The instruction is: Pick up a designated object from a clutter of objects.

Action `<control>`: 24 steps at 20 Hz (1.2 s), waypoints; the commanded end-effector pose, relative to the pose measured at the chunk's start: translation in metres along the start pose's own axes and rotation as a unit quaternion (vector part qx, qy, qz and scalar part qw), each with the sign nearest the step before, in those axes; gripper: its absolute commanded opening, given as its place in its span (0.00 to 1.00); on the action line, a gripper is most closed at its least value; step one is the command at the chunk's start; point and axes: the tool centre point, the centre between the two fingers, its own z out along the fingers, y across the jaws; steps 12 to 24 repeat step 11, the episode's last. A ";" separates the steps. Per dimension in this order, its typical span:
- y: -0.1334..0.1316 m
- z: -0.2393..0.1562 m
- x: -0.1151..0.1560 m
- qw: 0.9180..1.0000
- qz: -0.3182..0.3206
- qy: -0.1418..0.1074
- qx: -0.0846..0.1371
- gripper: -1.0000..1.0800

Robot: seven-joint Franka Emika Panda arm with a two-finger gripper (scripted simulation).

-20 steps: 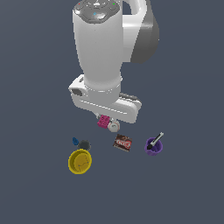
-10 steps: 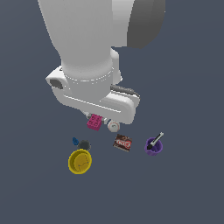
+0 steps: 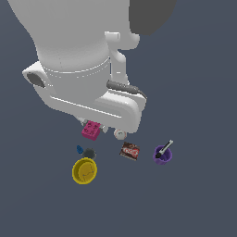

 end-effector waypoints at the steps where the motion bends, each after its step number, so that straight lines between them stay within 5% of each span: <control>1: 0.000 -0.006 0.005 1.000 0.000 0.000 0.000 0.00; 24: 0.001 -0.014 0.012 1.000 0.000 0.000 0.000 0.00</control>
